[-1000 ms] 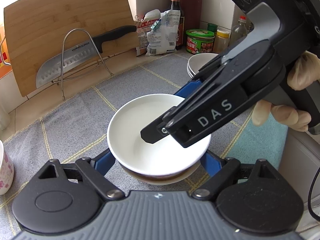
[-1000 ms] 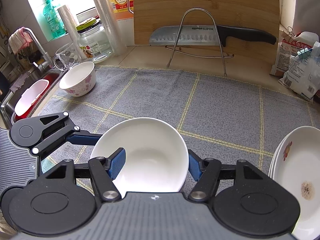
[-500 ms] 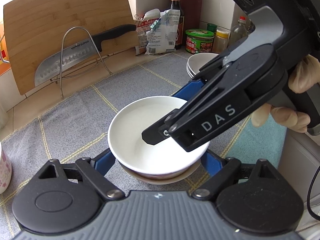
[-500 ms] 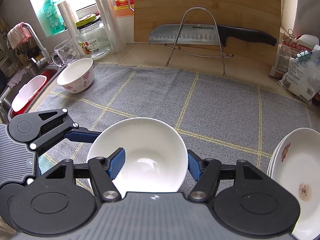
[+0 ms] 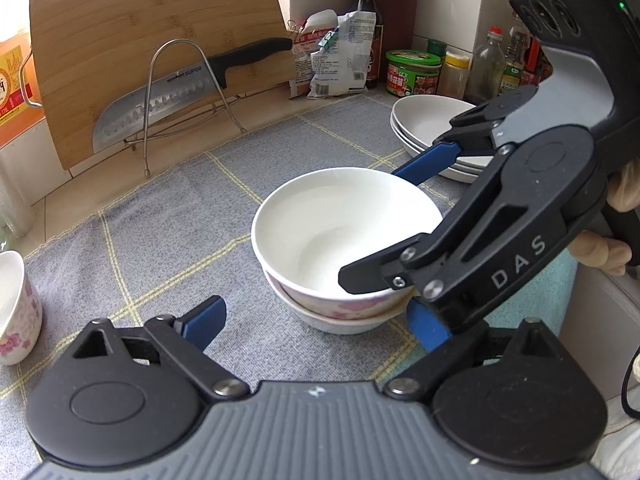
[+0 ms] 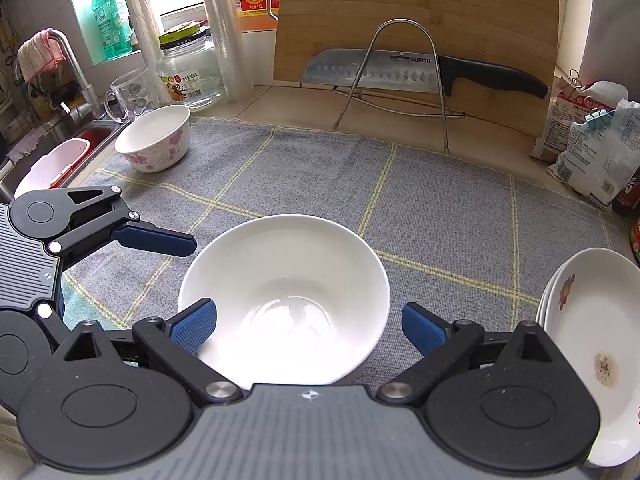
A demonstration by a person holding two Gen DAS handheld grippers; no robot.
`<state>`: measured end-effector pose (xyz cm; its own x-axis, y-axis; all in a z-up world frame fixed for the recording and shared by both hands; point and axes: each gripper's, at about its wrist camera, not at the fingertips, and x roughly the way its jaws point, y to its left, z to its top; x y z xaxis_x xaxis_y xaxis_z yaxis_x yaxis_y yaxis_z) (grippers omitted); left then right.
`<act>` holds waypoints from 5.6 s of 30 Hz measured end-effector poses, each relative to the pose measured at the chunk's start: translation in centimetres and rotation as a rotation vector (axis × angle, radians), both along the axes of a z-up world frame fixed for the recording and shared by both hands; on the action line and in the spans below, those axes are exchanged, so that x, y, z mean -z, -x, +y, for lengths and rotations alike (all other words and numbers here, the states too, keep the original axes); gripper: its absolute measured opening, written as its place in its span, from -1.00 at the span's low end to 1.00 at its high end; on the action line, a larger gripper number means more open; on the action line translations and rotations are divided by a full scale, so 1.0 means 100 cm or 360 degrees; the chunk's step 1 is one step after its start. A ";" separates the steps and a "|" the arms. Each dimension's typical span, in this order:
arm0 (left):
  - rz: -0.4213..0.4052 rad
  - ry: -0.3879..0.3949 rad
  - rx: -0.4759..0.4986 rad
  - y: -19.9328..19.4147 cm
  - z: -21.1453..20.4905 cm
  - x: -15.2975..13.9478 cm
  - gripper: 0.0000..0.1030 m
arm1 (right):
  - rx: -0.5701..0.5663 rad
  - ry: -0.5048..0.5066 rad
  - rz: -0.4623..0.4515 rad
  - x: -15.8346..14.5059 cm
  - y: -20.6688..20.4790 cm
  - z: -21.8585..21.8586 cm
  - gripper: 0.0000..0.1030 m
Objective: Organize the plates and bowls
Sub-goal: 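Lower the bowl into the other bowl and open the right tool, then reach the right tool to the white bowl beside the glass jar, then close the right tool on that bowl's rim and lift it, then carry the held bowl over the two stacked bowls with the right tool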
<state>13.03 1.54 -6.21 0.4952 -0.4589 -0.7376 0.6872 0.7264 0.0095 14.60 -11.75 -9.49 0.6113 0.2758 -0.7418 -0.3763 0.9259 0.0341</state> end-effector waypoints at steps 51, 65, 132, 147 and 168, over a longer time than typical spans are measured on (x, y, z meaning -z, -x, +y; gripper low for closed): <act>-0.0191 0.0086 -0.0773 -0.077 0.208 0.024 0.95 | -0.0368 0.0081 -0.0106 -0.046 -0.080 0.184 1.00; -0.0245 0.0034 -0.0726 -0.097 0.208 0.030 0.94 | -0.0510 0.0088 0.0017 -0.026 -0.150 0.234 0.96; -0.0237 0.0073 -0.0513 -0.069 0.186 0.001 0.83 | -0.0597 0.0015 0.0185 -0.019 -0.160 0.245 0.42; -0.0219 0.0059 -0.0341 -0.018 0.150 -0.022 0.83 | -0.0486 -0.0046 0.0156 -0.033 -0.097 0.197 0.42; -0.0236 0.0116 -0.0102 0.013 0.083 -0.045 0.84 | -0.0247 -0.0080 0.0091 -0.055 -0.042 0.119 0.42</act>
